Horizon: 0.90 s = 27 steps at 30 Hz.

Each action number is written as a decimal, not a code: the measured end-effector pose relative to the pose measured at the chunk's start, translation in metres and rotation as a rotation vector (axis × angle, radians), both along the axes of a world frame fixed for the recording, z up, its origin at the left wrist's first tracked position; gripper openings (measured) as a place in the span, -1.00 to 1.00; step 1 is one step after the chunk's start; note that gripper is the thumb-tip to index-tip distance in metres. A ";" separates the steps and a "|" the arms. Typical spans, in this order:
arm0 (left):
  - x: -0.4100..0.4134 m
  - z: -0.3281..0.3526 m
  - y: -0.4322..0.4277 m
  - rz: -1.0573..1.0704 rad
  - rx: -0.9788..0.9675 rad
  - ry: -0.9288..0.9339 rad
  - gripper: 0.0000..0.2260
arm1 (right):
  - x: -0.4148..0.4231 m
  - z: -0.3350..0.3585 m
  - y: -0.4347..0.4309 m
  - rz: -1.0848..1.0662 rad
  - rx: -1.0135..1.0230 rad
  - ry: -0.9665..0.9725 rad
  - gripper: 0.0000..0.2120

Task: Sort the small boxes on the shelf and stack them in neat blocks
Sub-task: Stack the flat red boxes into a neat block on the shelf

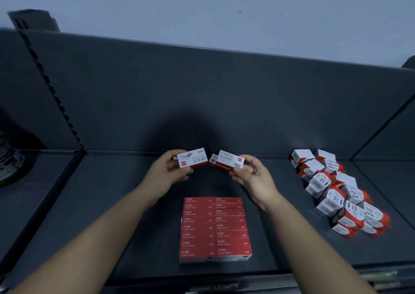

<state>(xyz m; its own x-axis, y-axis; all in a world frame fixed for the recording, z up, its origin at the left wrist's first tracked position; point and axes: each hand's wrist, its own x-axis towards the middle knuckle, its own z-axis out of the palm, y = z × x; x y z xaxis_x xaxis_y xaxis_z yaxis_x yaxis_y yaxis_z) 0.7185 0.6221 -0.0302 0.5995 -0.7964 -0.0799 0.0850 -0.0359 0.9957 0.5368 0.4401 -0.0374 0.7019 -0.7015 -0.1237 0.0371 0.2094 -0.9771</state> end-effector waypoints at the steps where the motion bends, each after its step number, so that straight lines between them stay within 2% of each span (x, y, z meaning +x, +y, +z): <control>1: -0.003 0.004 -0.001 -0.003 -0.035 0.074 -0.65 | -0.001 0.002 0.003 0.010 0.031 -0.040 -0.70; 7: -0.016 0.030 -0.007 0.040 -0.113 0.353 -0.79 | -0.009 0.016 0.019 0.045 0.085 -0.131 -0.65; 11: -0.020 0.035 -0.007 0.057 -0.002 0.286 -0.73 | -0.017 0.023 0.029 0.051 0.074 -0.128 -0.64; 14: -0.026 0.040 -0.005 0.095 0.054 0.216 -0.78 | -0.023 0.027 0.036 0.063 0.059 -0.101 -0.65; 18: -0.032 0.042 -0.003 0.129 0.024 0.349 -0.81 | -0.030 0.030 0.042 0.062 0.061 -0.099 -0.63; 20: -0.034 0.042 -0.003 0.117 -0.015 0.403 -0.75 | -0.035 0.031 0.044 0.060 0.058 -0.100 -0.62; 23: -0.040 0.043 -0.003 0.099 -0.050 0.402 -0.70 | -0.038 0.033 0.048 0.050 0.067 -0.112 -0.62; 27: -0.048 0.045 -0.002 0.048 -0.087 0.406 -0.75 | -0.039 0.034 0.053 0.054 0.048 -0.120 -0.63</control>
